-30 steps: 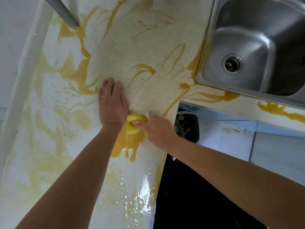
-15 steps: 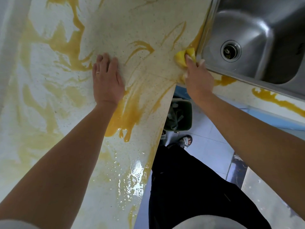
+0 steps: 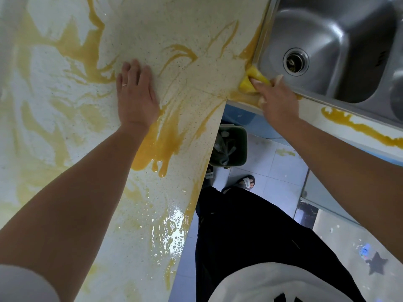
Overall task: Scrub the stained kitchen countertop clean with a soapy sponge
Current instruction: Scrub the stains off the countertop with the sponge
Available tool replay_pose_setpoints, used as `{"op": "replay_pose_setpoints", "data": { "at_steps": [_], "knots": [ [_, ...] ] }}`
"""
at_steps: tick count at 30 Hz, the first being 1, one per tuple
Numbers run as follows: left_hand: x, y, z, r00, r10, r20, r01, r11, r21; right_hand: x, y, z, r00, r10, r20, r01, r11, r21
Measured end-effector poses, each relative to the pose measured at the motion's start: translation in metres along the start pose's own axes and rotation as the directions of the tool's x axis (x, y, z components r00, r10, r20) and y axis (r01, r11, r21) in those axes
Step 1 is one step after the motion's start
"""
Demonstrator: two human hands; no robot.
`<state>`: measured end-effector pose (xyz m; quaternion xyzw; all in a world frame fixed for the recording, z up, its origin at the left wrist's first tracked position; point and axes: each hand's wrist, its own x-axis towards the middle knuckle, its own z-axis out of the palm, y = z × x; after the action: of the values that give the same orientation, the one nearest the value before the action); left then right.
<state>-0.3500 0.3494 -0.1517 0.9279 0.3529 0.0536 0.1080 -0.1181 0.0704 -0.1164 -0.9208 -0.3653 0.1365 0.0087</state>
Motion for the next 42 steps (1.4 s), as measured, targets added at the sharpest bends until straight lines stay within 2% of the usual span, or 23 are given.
{"op": "replay_pose_setpoints", "data": {
  "at_steps": [4,8,11,15,19,22,24,27,32,38,42],
  "knots": [
    [0.000,0.000,0.000,1.000,0.003,0.001,-0.003,1.000,0.002,-0.015,0.032,-0.004,0.999,0.031,-0.018,-0.031,0.999,0.009],
    [0.004,0.002,-0.001,1.000,-0.022,-0.004,0.022,0.999,-0.033,-0.025,0.051,-0.001,0.999,-0.035,-0.023,0.031,0.992,-0.125],
    [0.004,0.005,-0.013,0.998,-0.054,0.026,0.056,0.995,-0.080,-0.019,0.031,-0.001,0.995,0.058,-0.086,-0.065,0.995,-0.077],
    [0.012,0.017,-0.031,0.982,-0.087,0.169,0.099,0.993,-0.064,-0.003,0.006,-0.002,0.996,-0.090,0.000,0.090,0.996,-0.013],
    [0.028,0.042,-0.042,0.933,-0.166,0.321,0.171,0.985,0.013,0.004,0.014,-0.006,0.997,-0.062,0.040,0.059,0.996,0.062],
    [0.034,0.059,-0.039,0.878,-0.189,0.440,0.172,0.982,0.079,-0.016,0.049,-0.010,0.994,-0.071,0.080,0.072,0.997,-0.012],
    [0.035,0.075,-0.035,0.854,-0.152,0.497,0.116,0.988,0.102,-0.032,0.079,-0.012,0.998,-0.022,0.067,0.025,0.999,-0.038],
    [0.033,0.130,-0.023,0.844,-0.003,0.536,-0.043,0.996,0.073,-0.069,0.132,-0.012,0.995,0.096,0.018,-0.095,0.994,-0.060],
    [0.032,0.221,-0.005,0.781,0.174,0.599,-0.283,0.955,0.091,-0.119,0.214,-0.015,0.952,0.305,0.015,-0.300,0.946,-0.125],
    [0.040,0.252,0.002,0.762,0.026,0.648,-0.205,0.958,0.202,-0.145,0.275,-0.017,0.897,0.442,-0.014,-0.442,0.895,-0.059],
    [0.043,0.258,0.002,0.728,-0.028,0.685,-0.205,0.944,0.257,-0.143,0.277,-0.014,0.868,0.496,-0.036,-0.497,0.868,-0.013]
  ]
}}
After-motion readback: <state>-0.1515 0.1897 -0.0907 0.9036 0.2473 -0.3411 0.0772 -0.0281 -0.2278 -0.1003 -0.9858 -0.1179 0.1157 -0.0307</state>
